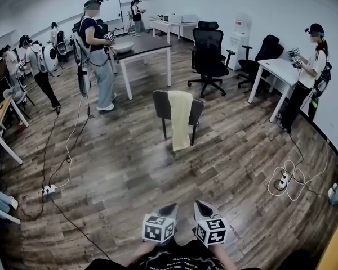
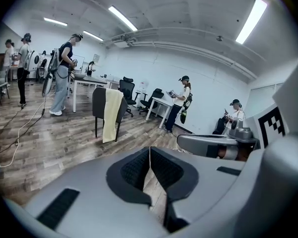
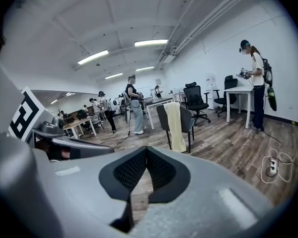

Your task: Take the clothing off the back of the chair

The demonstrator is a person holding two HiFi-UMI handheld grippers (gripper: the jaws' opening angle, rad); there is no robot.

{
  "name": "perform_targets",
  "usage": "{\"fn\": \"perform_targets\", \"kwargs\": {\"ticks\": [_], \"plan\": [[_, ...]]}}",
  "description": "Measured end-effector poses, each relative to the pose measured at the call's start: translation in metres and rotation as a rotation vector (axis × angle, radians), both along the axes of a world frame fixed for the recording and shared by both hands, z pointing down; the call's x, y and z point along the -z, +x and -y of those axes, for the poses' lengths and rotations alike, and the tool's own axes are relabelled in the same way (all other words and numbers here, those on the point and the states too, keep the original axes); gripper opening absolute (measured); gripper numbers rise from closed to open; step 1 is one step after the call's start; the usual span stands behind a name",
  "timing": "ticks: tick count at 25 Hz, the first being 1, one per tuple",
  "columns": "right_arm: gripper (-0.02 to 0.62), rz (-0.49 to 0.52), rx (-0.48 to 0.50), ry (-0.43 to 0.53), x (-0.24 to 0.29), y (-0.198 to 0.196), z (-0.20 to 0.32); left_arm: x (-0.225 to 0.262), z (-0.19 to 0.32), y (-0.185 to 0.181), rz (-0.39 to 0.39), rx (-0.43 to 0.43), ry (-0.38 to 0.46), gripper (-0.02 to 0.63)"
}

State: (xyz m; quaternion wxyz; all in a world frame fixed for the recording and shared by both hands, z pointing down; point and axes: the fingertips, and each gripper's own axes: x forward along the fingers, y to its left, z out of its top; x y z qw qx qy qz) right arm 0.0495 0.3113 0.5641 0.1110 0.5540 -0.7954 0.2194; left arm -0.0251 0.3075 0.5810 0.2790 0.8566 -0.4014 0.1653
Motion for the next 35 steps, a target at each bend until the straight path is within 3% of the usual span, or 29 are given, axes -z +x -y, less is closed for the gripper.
{"fn": "perform_targets", "kwargs": {"ticks": [13,26,35], "plan": [[0.005,-0.036,-0.039,-0.051,-0.014,-0.032,0.039,-0.008,0.053,-0.041,-0.024,0.016,-0.002,0.015],[0.005,-0.038,-0.030,-0.155,-0.041,-0.011,0.081,-0.049,0.092,-0.020,0.019,0.044,-0.125,0.015],[0.005,-0.056,0.007,-0.146,-0.040,0.029,0.170,-0.032,0.185,0.020,-0.011,0.124,-0.066,0.015]]}}
